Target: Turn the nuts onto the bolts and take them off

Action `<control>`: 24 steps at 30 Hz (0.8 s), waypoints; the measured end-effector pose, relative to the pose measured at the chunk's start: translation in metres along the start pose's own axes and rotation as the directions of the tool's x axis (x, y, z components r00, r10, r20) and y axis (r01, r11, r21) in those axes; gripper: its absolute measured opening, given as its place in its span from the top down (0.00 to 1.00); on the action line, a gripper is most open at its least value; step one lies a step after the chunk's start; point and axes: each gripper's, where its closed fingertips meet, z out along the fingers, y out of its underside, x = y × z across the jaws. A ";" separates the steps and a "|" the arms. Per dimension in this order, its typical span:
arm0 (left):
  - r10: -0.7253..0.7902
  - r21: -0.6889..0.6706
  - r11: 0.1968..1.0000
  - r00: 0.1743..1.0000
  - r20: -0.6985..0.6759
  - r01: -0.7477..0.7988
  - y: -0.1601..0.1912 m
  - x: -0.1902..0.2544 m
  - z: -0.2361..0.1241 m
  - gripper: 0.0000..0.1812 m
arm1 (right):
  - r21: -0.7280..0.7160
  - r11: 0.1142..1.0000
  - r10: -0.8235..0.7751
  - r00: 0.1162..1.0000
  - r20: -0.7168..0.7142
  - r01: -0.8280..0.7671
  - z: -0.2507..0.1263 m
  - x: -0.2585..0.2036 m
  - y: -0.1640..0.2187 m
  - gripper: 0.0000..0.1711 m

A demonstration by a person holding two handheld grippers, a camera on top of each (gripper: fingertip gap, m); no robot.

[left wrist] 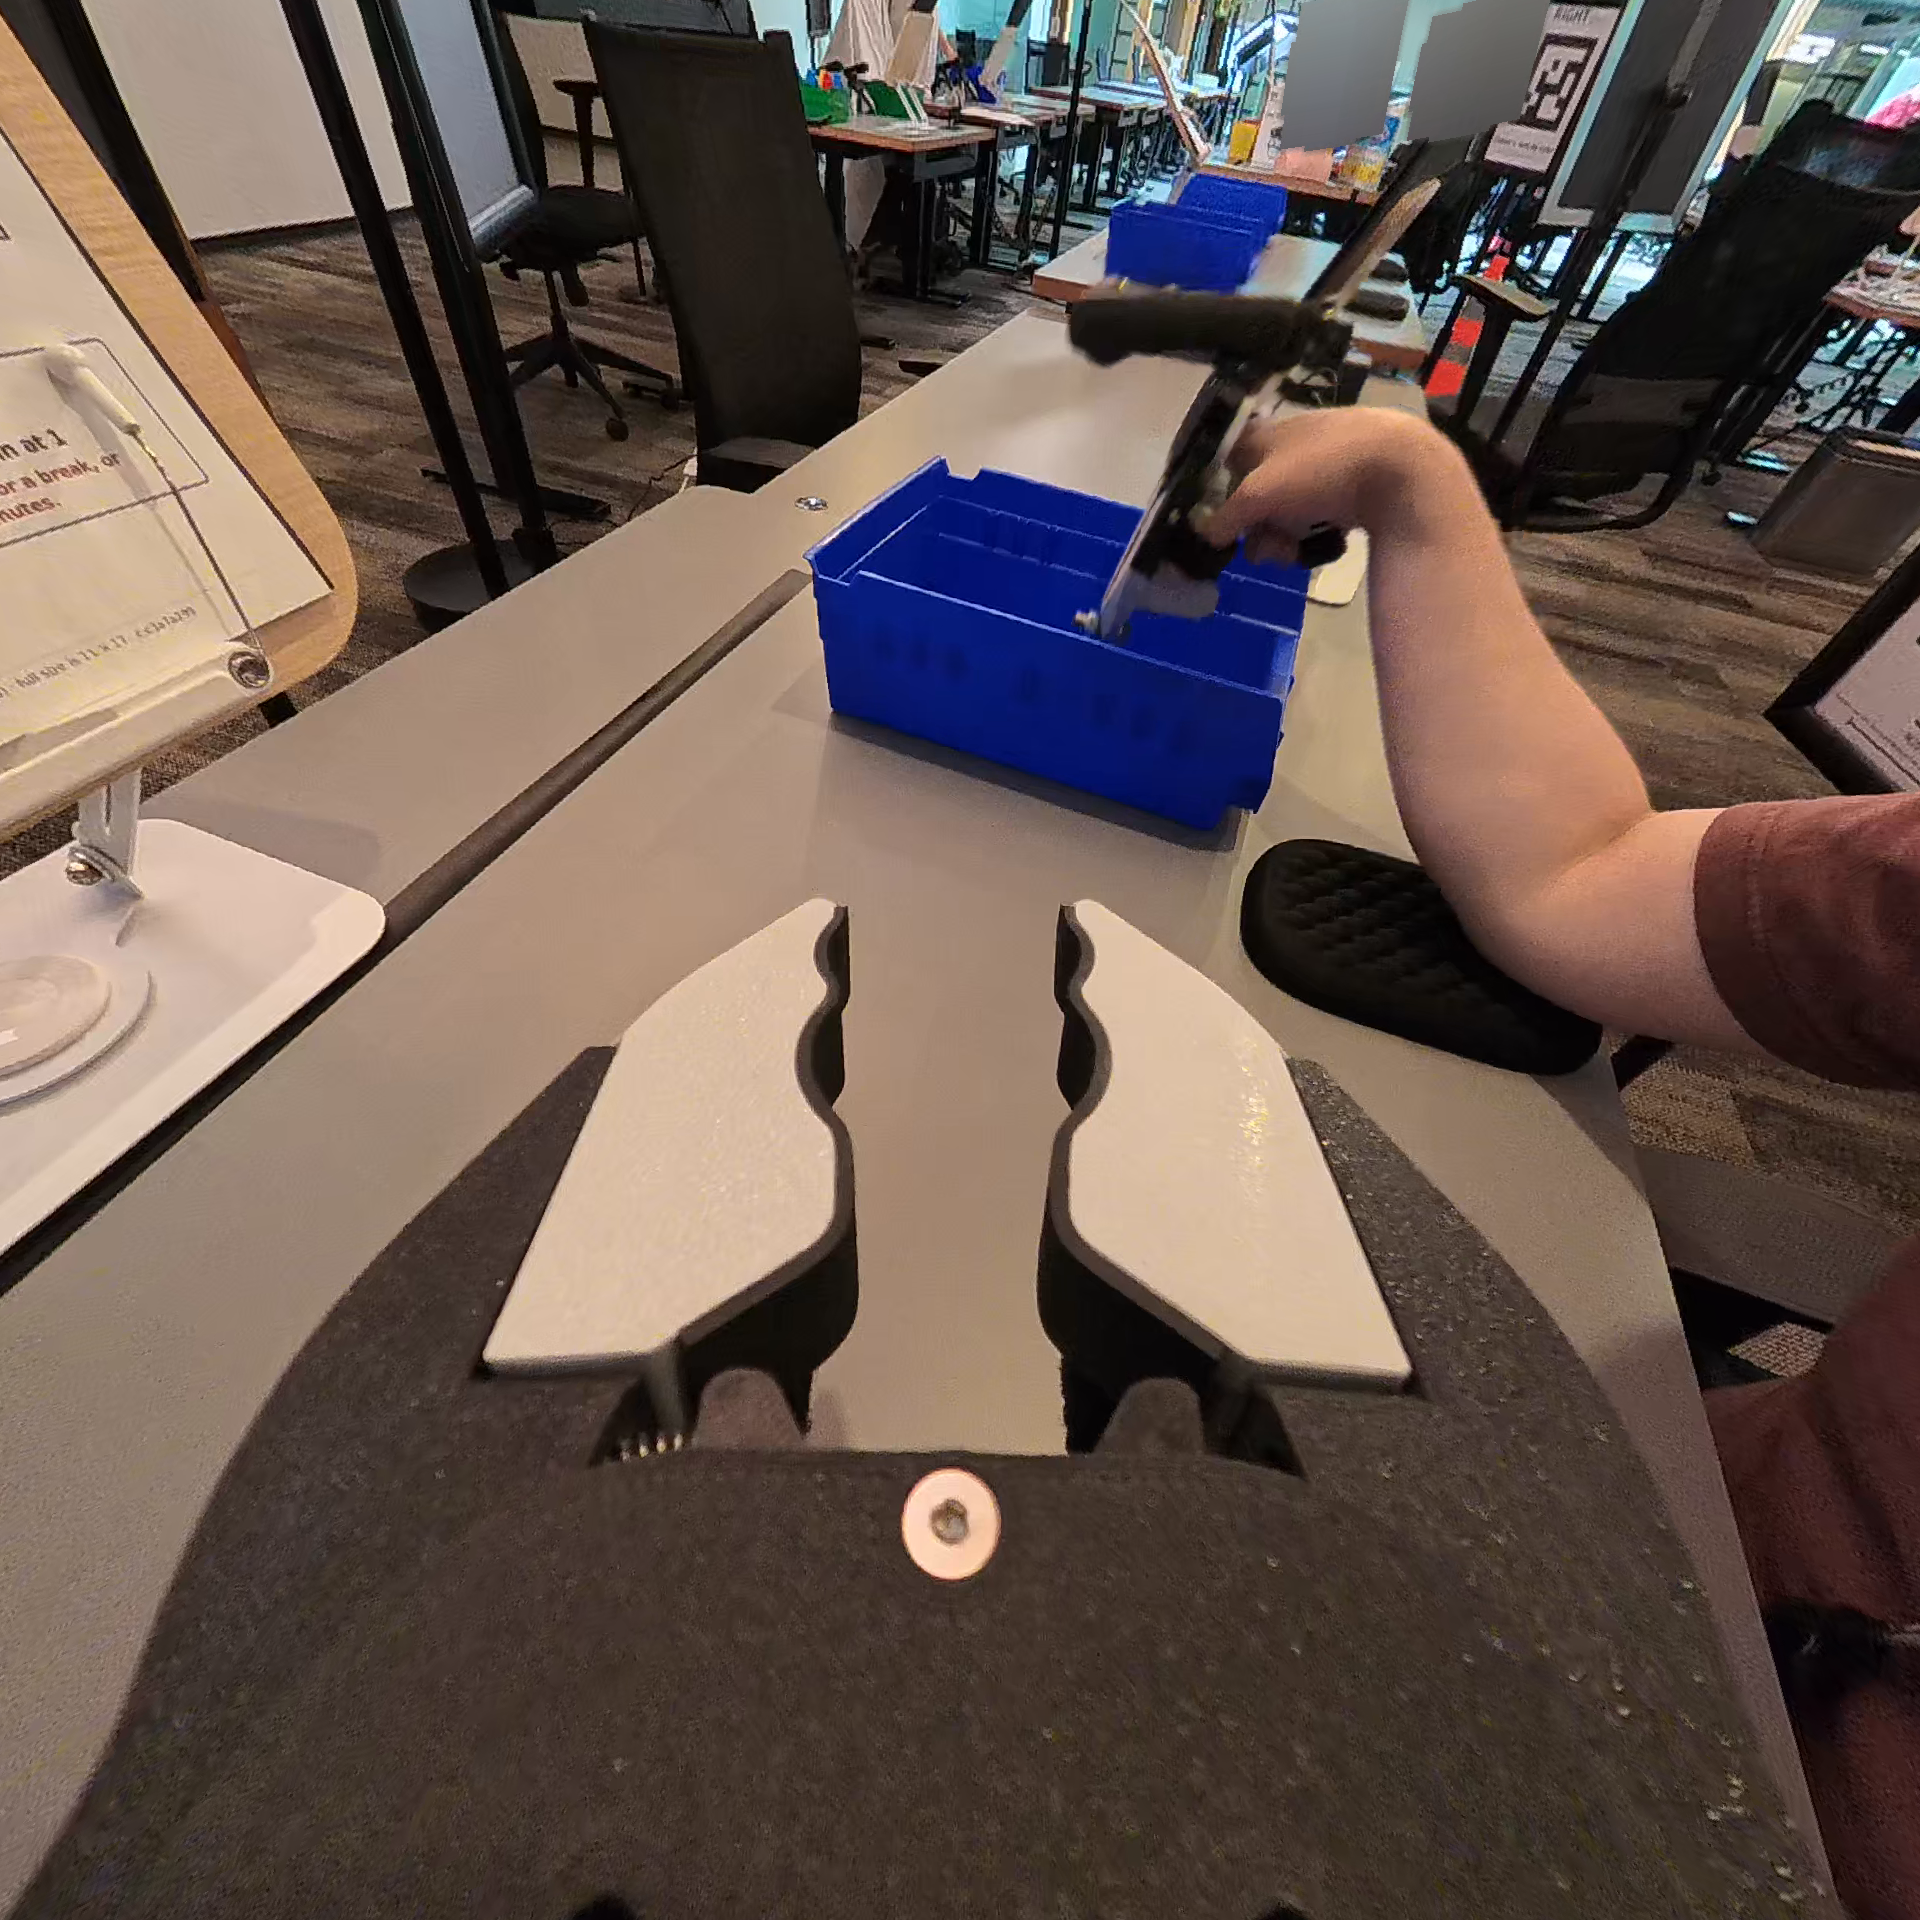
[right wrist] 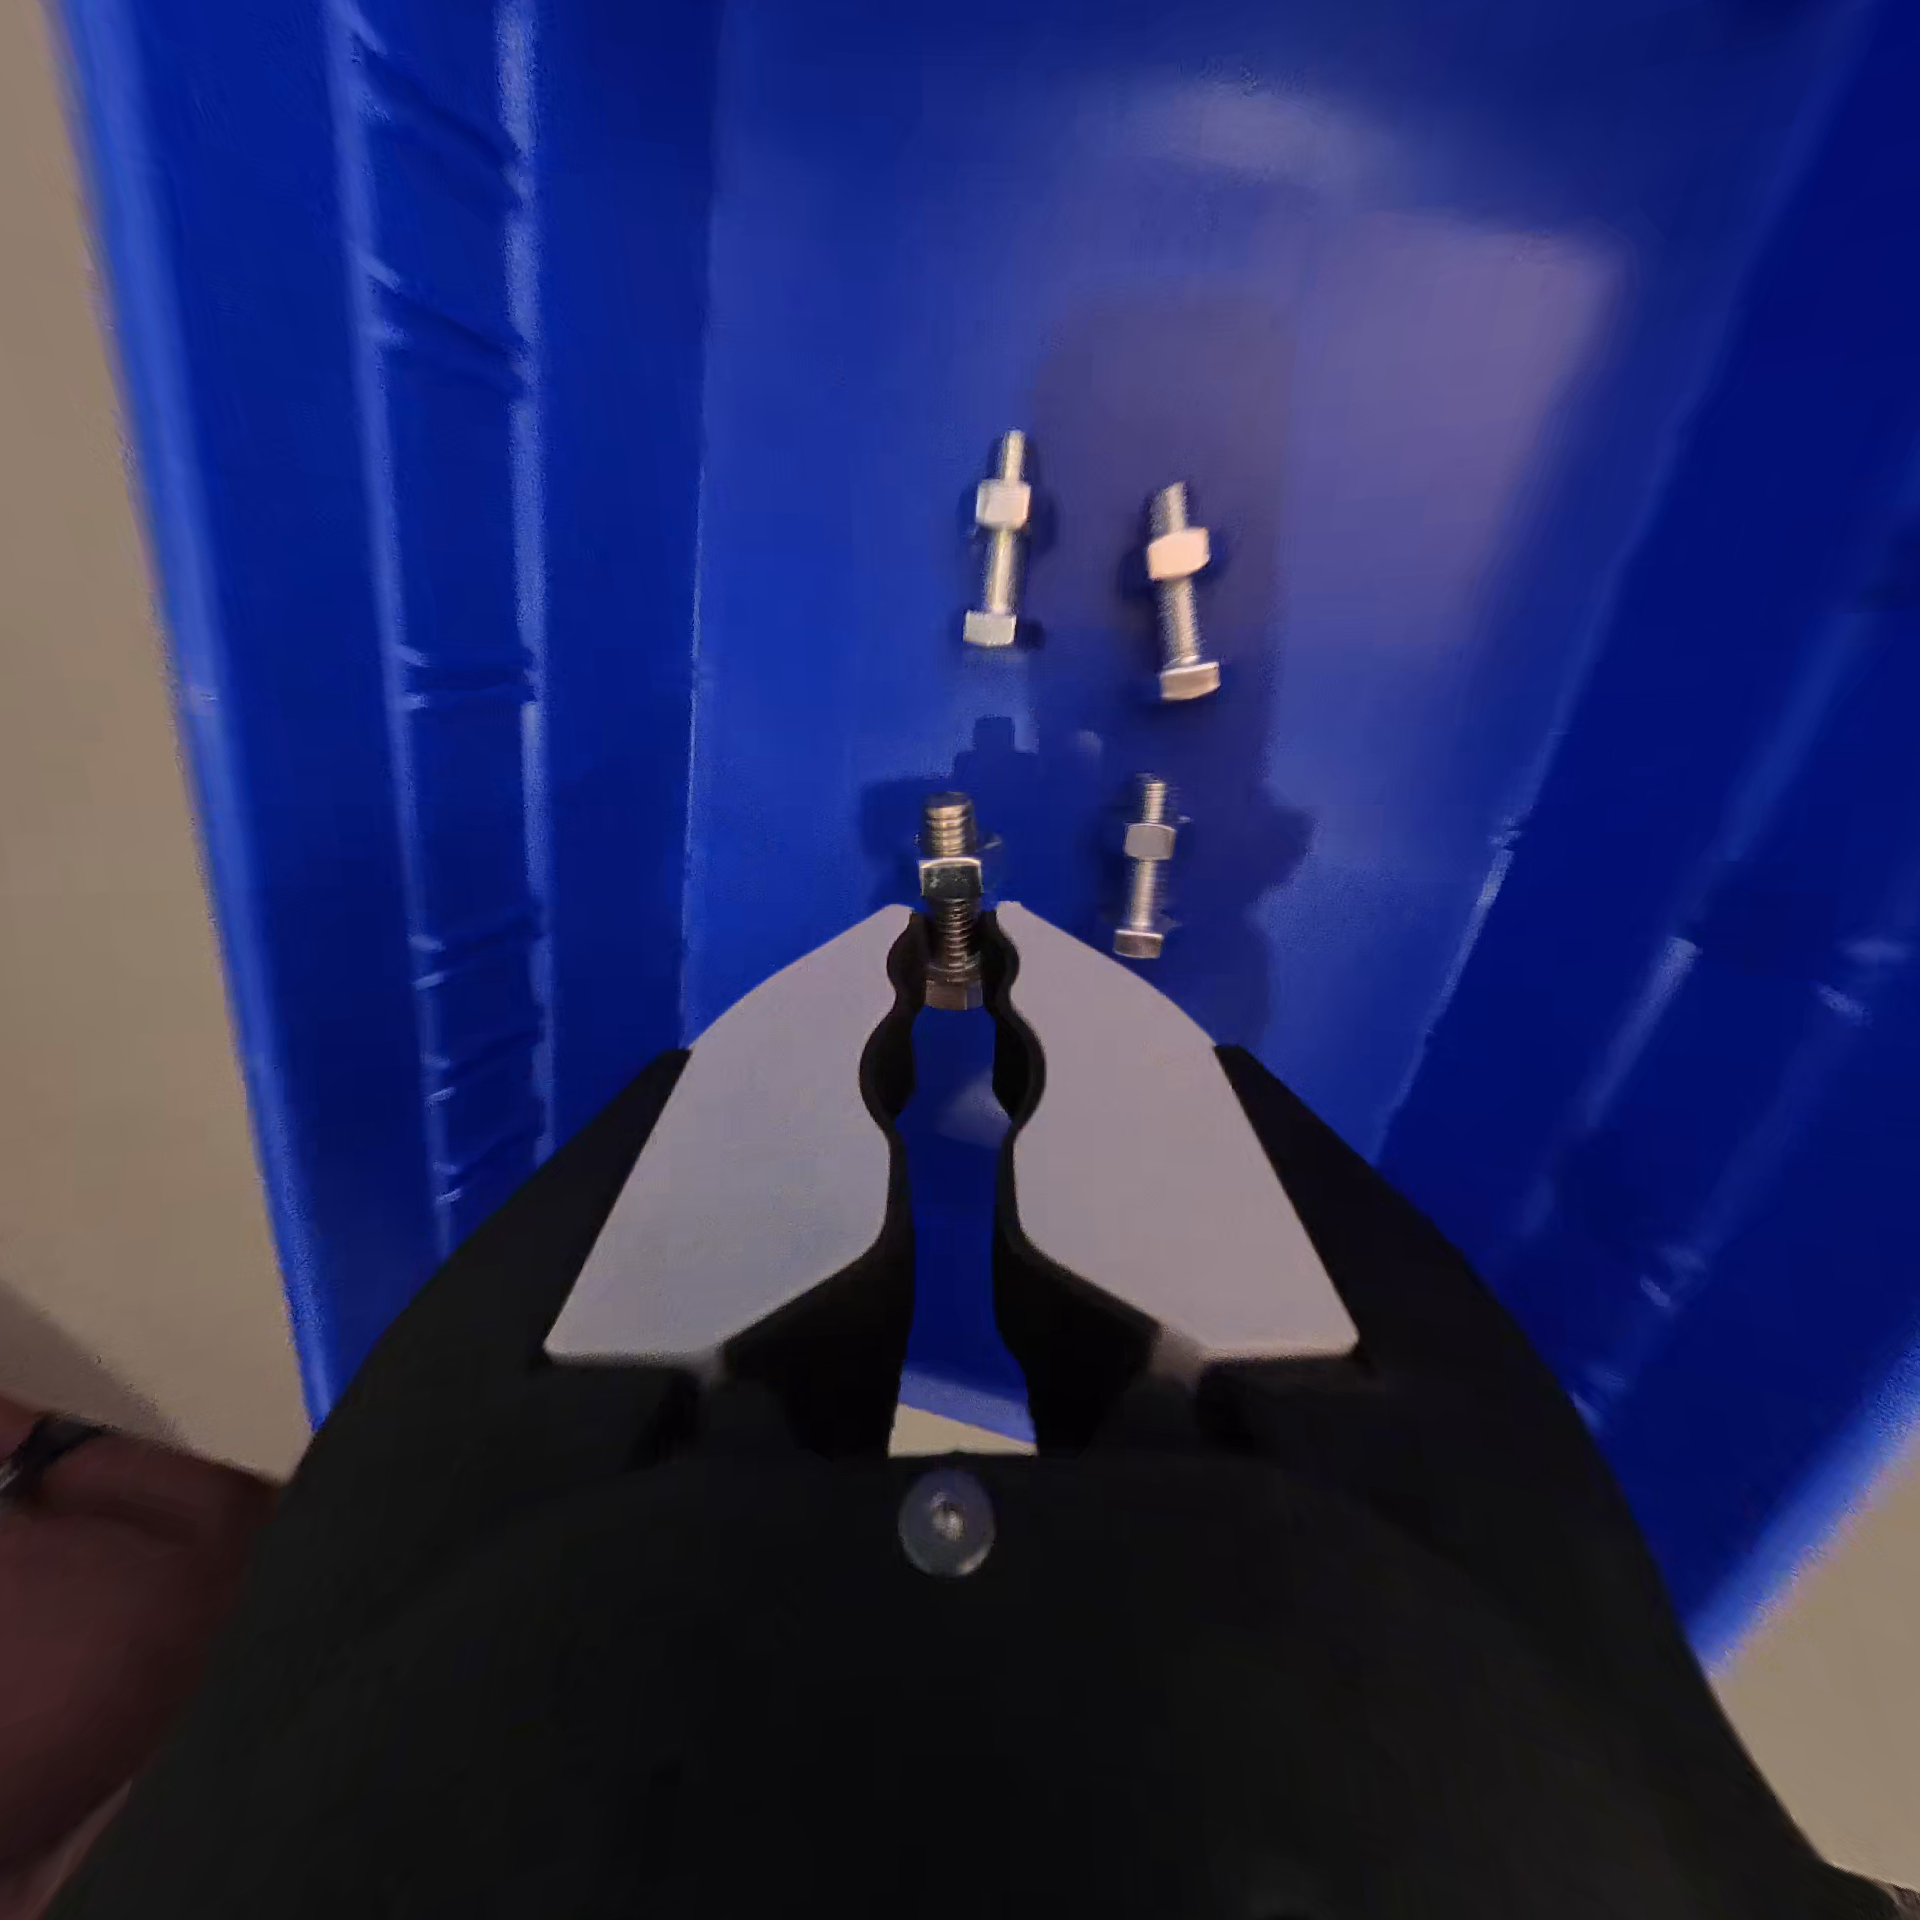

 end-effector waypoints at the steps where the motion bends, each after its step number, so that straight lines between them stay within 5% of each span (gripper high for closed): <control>1: -0.003 -0.007 1.000 1.000 0.002 0.003 0.001 -0.001 0.000 0.79 | -0.046 0.999 -0.002 1.000 0.023 0.003 0.011 -0.001 0.004 0.94; 13: -0.012 -0.023 1.000 1.000 0.023 0.012 0.002 -0.008 -0.007 0.78 | -0.182 0.983 -0.024 1.000 -0.012 0.021 0.034 -0.005 0.009 0.90; 18: -0.004 0.014 1.000 0.987 0.162 0.002 -0.014 -0.032 -0.041 0.75 | 0.168 0.984 -0.029 0.991 -0.133 0.051 -0.037 0.001 -0.022 0.86; 21: 0.037 -0.014 0.999 0.924 0.381 -0.034 -0.019 -0.065 -0.088 0.72 | 0.421 0.902 0.044 0.953 -0.298 0.090 -0.090 0.033 -0.035 0.77; 24: 0.024 -0.032 0.999 0.843 0.538 -0.008 -0.018 -0.089 -0.146 0.71 | 0.527 0.845 0.150 0.909 -0.390 0.086 -0.112 0.071 -0.031 0.74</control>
